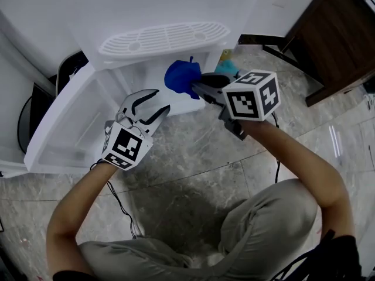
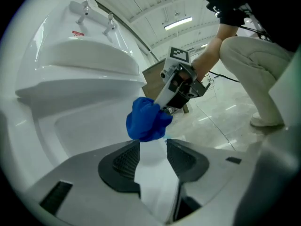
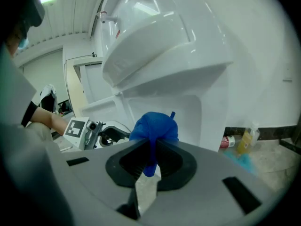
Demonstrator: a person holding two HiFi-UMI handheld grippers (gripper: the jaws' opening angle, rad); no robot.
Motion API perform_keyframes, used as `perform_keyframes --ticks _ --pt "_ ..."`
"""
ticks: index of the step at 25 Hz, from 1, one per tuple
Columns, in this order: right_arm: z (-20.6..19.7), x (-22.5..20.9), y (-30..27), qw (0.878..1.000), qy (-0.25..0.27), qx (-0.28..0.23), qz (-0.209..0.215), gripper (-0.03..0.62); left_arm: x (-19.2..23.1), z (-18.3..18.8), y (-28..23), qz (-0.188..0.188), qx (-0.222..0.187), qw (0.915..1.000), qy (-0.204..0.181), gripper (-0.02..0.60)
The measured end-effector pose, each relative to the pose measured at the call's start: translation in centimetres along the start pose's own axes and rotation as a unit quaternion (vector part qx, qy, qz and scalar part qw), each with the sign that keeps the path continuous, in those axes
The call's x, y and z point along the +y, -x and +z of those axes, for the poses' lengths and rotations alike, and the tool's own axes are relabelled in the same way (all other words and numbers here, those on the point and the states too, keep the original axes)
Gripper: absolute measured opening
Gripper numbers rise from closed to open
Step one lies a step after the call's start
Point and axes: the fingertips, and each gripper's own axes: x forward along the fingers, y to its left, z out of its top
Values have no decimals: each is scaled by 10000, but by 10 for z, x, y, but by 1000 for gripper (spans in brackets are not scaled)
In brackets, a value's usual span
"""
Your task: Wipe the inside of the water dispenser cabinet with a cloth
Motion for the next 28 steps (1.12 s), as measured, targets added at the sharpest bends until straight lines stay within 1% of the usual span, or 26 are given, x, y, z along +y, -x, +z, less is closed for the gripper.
perform_keyframes --ticks 2,3,5,11,14,17,22,25,28 --pt "6 -3 3 9997 151 -107 -180 31 -2 -5 1 -5 74 10000 -9 182" --pt "8 -3 2 9995 197 -126 -211 31 -2 -6 2 6 91 10000 -28 135" --pt "7 -3 0 9996 187 -108 -195 31 0 -5 4 22 109 9999 -58 12" --pt "0 -6 -11 9999 19 -69 -142 31 -2 -10 7 -76 169 9998 53 6" --pt "-1 -7 -26 9998 74 -67 -190 31 -4 -18 12 -144 214 9995 166 6" --pt "-10 -9 -53 9990 307 66 -331 31 -3 -25 20 -255 302 9986 362 6" --pt "-31 -27 -103 9931 812 429 -736 31 2 -37 34 -218 354 9966 710 6" --pt "-51 -33 -137 9880 1101 686 -833 31 2 -48 45 -216 438 9947 906 6" --pt "-76 -37 -170 9818 1418 899 -891 31 0 -61 54 -206 586 9910 1184 6"
